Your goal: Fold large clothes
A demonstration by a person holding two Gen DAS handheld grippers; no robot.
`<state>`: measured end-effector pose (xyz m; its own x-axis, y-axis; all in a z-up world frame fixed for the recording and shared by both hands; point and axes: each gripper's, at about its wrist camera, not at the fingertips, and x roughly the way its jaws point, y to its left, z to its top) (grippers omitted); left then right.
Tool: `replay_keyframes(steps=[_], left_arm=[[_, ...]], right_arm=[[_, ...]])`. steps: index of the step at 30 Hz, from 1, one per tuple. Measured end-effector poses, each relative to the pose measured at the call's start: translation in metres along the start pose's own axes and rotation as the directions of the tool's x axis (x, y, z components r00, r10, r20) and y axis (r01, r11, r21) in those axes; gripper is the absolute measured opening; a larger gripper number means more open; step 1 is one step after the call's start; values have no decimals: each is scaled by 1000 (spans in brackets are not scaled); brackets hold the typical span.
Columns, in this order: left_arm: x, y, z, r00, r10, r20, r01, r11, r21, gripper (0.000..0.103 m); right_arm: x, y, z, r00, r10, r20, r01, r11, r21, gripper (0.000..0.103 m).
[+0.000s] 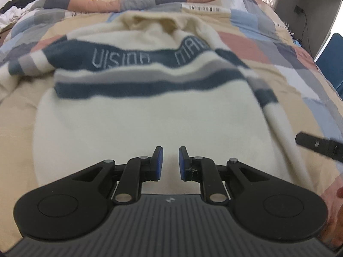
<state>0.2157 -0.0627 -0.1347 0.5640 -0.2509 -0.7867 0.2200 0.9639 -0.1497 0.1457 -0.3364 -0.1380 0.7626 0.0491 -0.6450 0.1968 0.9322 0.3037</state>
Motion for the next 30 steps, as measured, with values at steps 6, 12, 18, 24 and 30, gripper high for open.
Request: replay_keyframes(steps=[6,12,18,24,30], left_arm=[[11,6,-19,1000,-6,13,6,1000,-1,19],[3,12,-24,999,-34,42,35,999,-14,19],[-8,18,-24,996,-73,53,77,995,-62,19],[-22,18,-29,992,-100,76,106,992,-73,22],[-23,20,-29,992,-102,78,109,990,-90,22]], right_arm=[[22,-11,-8,997,-26,-77,31,997,65,82],[38,-11,-16,991,-7,-136,22,994,112,69],[35,-4,-16,993,12,-121,-2,997,81,32],[22,-4,-10,998,22,-67,-16,996,85,19],[10,-8,2,1000,-12,12,11,997,76,16]])
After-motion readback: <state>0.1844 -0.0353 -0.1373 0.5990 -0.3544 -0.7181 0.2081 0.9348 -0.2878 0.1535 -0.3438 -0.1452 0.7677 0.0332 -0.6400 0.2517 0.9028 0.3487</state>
